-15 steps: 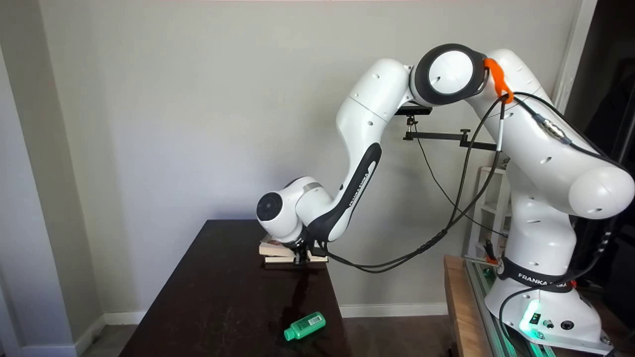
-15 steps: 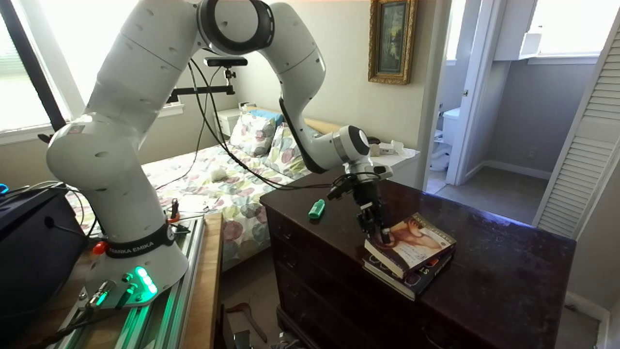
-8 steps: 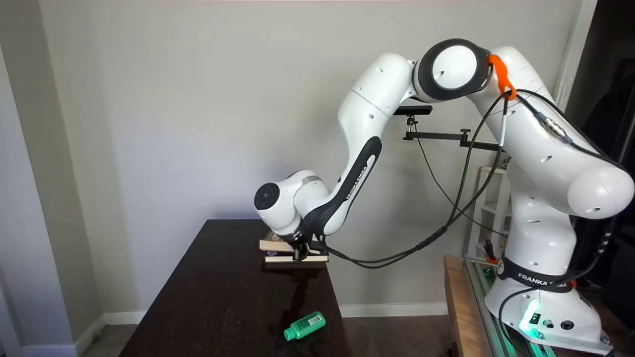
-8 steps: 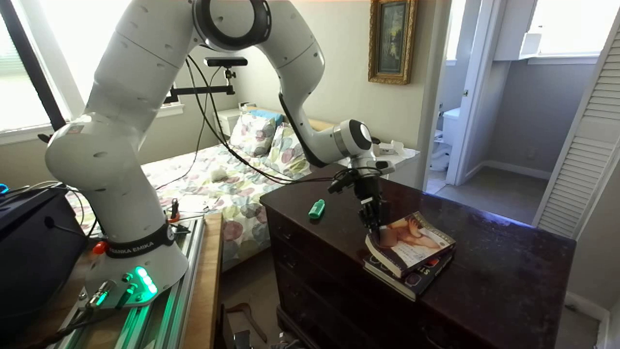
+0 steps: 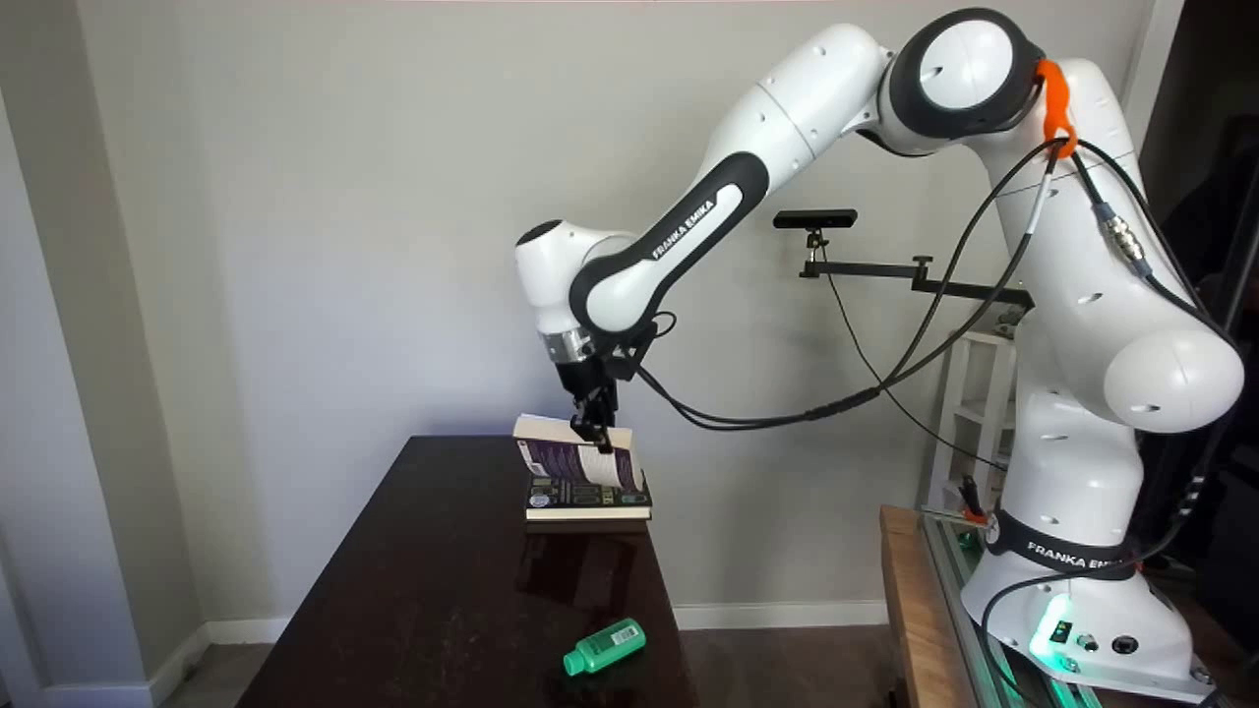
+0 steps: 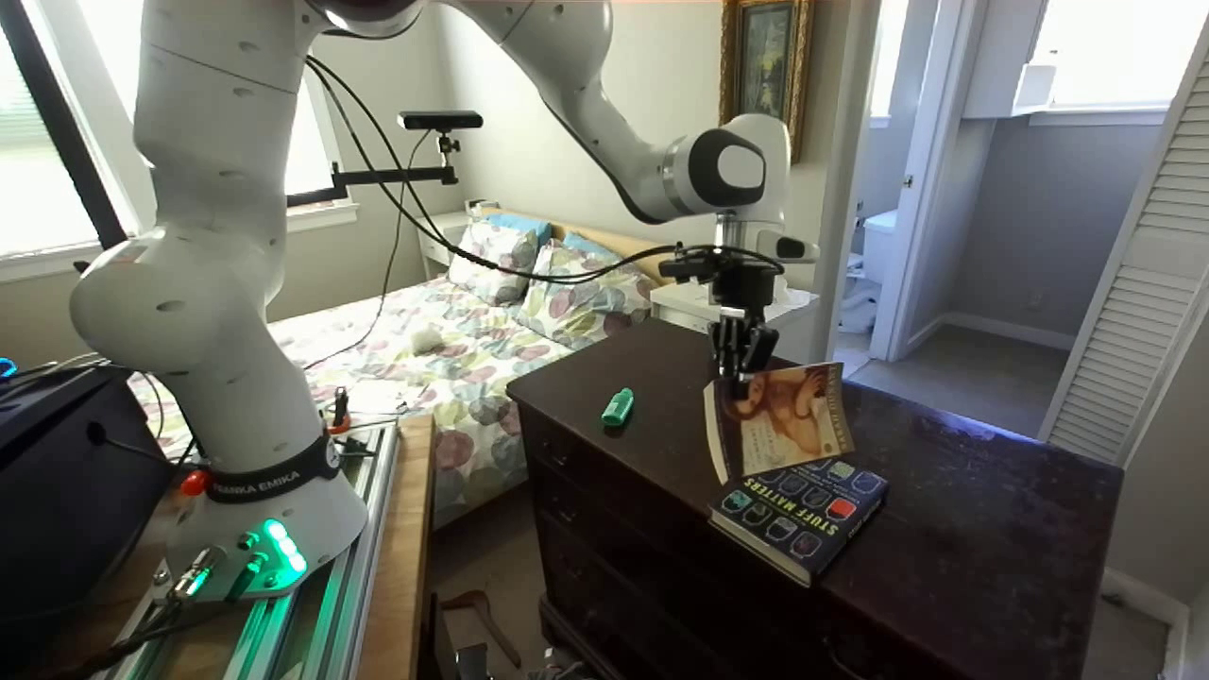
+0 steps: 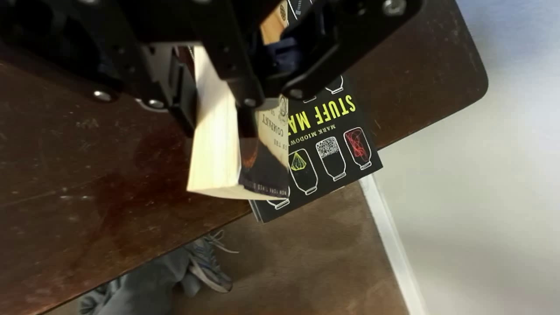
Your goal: Turn the book on top upside down.
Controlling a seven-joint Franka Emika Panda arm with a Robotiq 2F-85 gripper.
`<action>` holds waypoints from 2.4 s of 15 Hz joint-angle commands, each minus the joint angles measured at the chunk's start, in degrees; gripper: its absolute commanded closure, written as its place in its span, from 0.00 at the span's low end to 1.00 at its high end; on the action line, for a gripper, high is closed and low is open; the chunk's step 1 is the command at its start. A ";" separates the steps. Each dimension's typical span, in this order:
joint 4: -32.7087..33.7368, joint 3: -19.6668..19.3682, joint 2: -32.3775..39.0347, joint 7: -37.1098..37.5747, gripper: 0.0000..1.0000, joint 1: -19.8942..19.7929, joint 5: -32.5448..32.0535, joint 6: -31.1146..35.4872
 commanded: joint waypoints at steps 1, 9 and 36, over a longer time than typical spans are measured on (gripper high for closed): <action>0.03 -0.33 -4.37 -9.83 0.93 -4.05 12.69 -3.95; -0.10 -0.67 -4.04 -30.89 0.93 -11.65 32.72 -4.86; 6.81 -4.48 7.94 -51.06 0.93 -19.70 38.18 -5.55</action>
